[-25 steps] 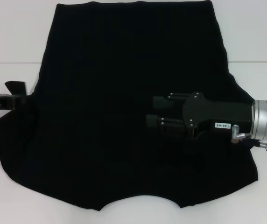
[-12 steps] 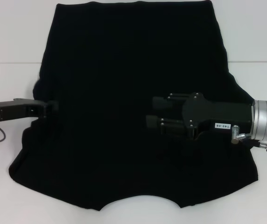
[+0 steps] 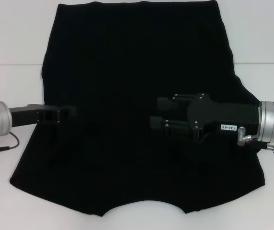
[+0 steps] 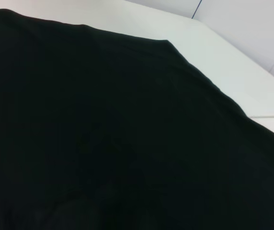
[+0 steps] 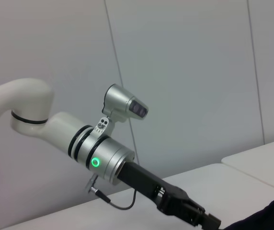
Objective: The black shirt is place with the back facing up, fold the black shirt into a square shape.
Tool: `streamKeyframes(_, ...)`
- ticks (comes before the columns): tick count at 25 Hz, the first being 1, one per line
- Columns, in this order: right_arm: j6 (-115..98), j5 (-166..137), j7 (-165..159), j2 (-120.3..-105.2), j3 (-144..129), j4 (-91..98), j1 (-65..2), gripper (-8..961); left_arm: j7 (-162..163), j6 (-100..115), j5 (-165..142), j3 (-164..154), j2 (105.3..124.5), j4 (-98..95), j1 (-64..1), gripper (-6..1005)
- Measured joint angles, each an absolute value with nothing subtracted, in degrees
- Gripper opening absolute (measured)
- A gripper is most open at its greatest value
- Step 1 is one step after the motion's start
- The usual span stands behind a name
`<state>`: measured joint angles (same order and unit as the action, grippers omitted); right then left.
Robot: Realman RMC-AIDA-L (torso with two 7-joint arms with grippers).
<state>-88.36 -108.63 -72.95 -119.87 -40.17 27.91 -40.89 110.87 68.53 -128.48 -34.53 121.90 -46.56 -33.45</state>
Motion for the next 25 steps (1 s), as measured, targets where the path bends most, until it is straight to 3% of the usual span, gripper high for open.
streamKeyframes(5,-88.2,-107.2,-73.0,-119.54,-39.9,28.1,-40.7,615,110.7,71.8,-128.1,-34.6,122.32,-46.5,-34.3,42)
streamKeyframes(12,-84.7,-106.5,-79.5,-118.05,-38.3,29.7,-39.8,615,106.6,80.8,-117.4,-34.0,121.84,-45.3,-33.6,340)
streamKeyframes(21,-76.3,-117.9,-111.2,-113.34,-39.4,35.6,-39.0,615,80.4,89.7,-100.8,-34.5,122.27,-33.2,-33.5,711)
streamKeyframes(24,-76.4,-121.9,-118.2,-111.88,-39.1,37.1,-38.2,615,76.1,89.9,-100.9,-36.3,122.96,-32.3,-33.6,926)
streamKeyframes(25,-76.6,-122.6,-119.9,-111.54,-39.1,37.7,-37.7,615,75.1,89.7,-100.9,-37.5,123.11,-32.2,-33.6,928)
